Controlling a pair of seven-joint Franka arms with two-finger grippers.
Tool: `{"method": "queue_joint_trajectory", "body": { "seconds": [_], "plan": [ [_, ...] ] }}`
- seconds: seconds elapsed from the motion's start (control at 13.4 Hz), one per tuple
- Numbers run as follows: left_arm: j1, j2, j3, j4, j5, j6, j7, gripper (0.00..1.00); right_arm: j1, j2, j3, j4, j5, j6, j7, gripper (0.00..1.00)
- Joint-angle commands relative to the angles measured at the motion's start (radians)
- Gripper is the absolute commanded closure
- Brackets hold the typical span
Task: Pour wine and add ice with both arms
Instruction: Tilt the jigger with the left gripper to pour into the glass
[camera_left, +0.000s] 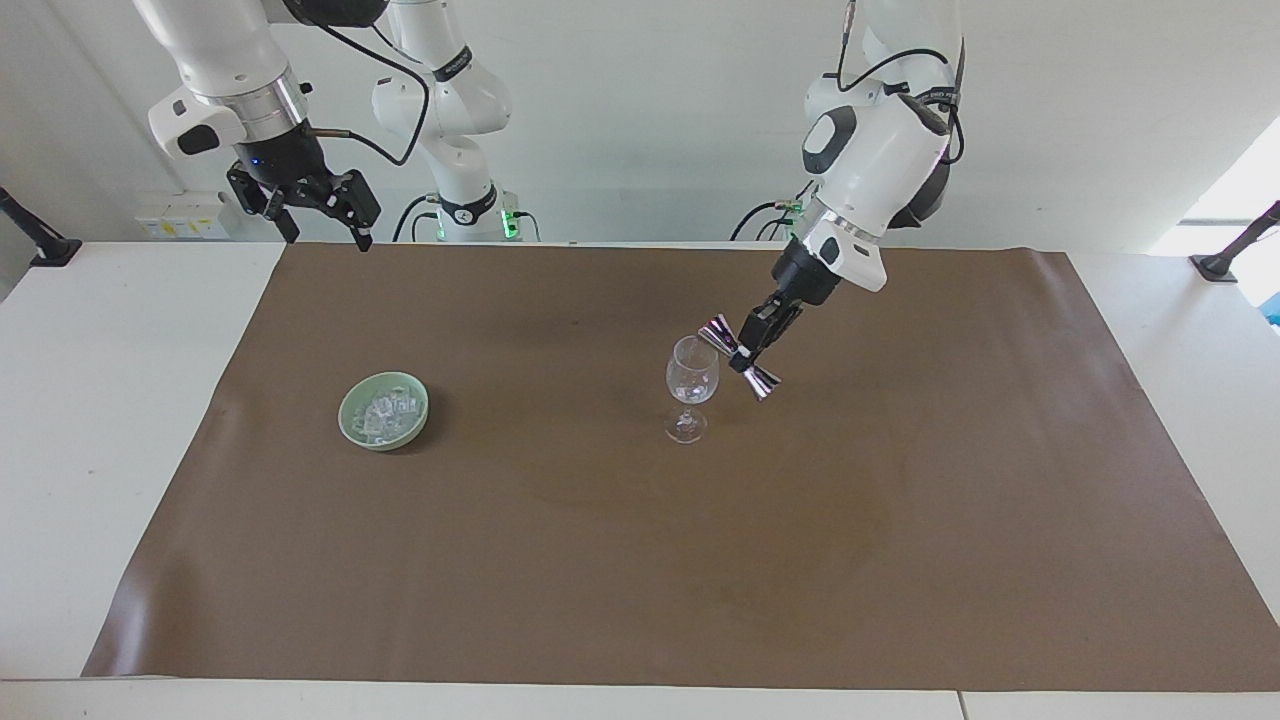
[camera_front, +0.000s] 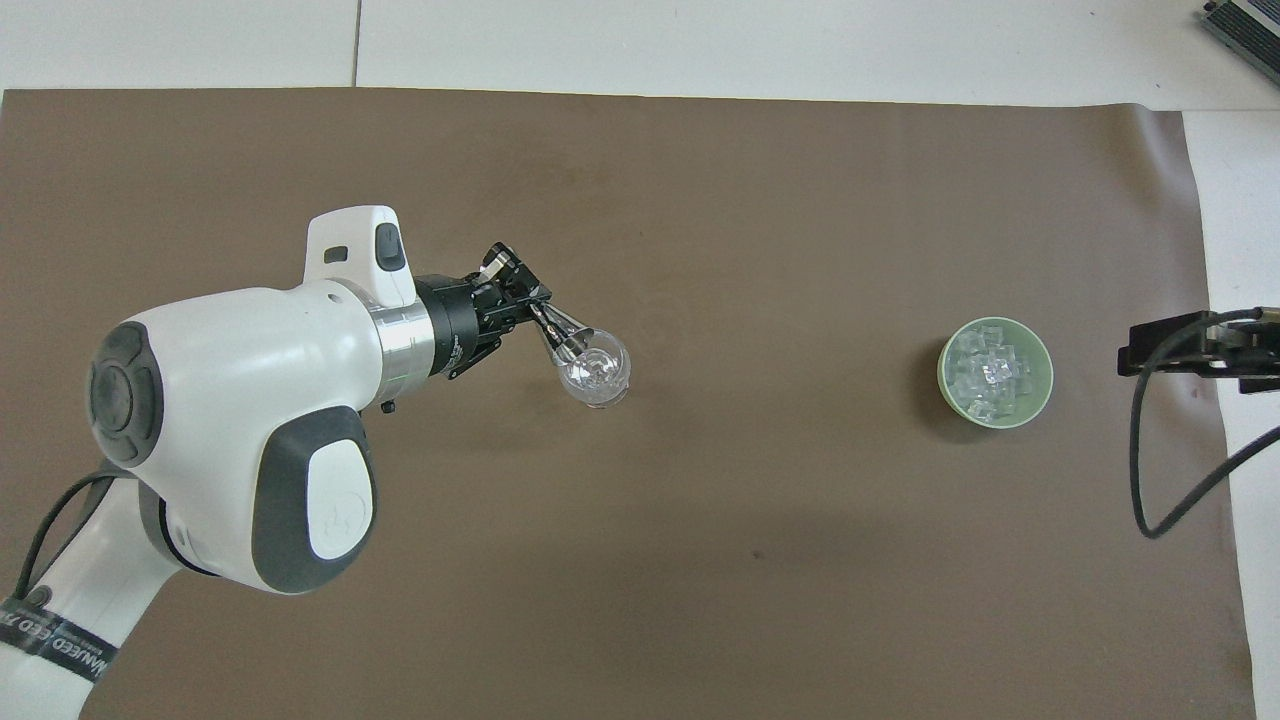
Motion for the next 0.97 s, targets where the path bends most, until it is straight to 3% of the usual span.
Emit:
{"method": "queue_joint_trajectory", "body": {
  "seconds": [0.0,0.9],
  "plan": [
    [-0.033,-0.024,0.01,-0.025,0.047,0.046,-0.013,1.0,-0.016,-0.018,0.012,-0.018,0.005,-0.006,-0.027,0.0],
    [-0.06,-0.021,0.008,-0.025,0.336,0.094,-0.023,1.0,-0.016,-0.018,0.012,-0.018,0.005,-0.006,-0.027,0.0]
  ]
}}
